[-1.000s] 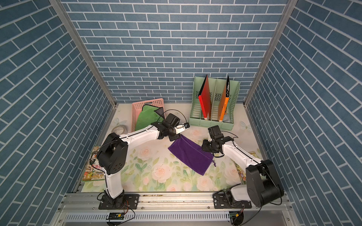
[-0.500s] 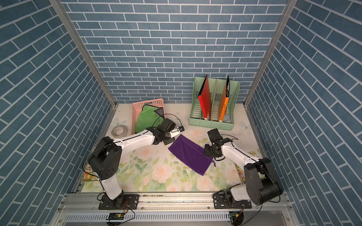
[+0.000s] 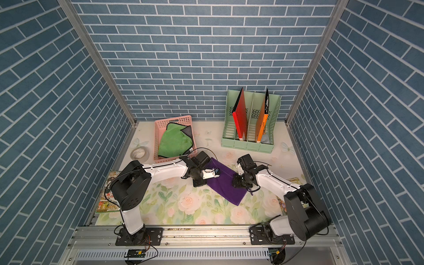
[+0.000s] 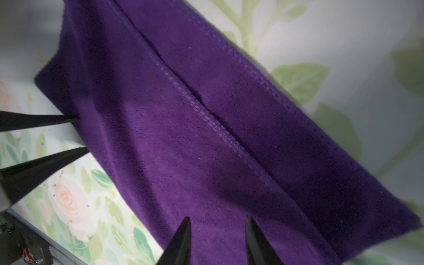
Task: Fold the square dishcloth
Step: Smooth out the cleaning item at the center of the board.
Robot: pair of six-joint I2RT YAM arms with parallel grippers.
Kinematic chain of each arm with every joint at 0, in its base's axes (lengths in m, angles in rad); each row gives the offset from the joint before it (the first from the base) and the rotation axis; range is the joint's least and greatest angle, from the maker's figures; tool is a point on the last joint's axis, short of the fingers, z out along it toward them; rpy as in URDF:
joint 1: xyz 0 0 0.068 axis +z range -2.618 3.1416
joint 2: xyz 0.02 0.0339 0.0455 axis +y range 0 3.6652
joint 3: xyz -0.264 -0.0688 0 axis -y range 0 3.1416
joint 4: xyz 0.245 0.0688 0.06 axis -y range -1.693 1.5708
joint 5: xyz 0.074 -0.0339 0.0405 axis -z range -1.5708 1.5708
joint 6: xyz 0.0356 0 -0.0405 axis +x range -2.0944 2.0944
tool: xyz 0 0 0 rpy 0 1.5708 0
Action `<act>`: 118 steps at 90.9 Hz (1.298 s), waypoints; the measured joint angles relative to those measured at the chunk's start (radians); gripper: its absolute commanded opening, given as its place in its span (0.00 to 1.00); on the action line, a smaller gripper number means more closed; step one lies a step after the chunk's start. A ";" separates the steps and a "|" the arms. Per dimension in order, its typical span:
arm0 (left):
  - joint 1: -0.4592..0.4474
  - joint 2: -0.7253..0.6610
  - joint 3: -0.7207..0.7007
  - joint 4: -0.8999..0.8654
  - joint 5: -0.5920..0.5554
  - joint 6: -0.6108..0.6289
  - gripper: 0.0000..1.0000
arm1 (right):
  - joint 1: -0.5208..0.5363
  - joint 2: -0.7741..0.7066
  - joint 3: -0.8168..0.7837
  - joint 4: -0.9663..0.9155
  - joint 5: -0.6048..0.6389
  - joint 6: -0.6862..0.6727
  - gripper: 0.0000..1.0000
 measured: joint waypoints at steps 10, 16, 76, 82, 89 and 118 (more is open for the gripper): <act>0.005 -0.002 -0.014 0.053 -0.065 -0.003 0.35 | -0.055 0.003 -0.027 0.021 -0.001 0.010 0.36; 0.008 -0.006 -0.025 0.084 -0.097 -0.002 0.35 | -0.078 -0.005 -0.035 0.029 0.004 0.021 0.37; 0.021 0.058 0.233 -0.068 -0.030 0.007 0.32 | -0.106 -0.153 0.016 -0.091 0.145 0.089 0.67; 0.016 0.060 0.230 -0.078 -0.022 -0.005 0.33 | -0.109 -0.112 0.009 -0.092 0.185 0.083 0.71; 0.004 0.066 0.219 -0.080 -0.023 -0.015 0.32 | -0.114 -0.071 0.002 -0.092 0.222 0.079 0.71; -0.016 0.132 0.202 -0.019 -0.169 -0.024 0.30 | -0.076 -0.035 -0.032 -0.055 0.294 0.079 0.58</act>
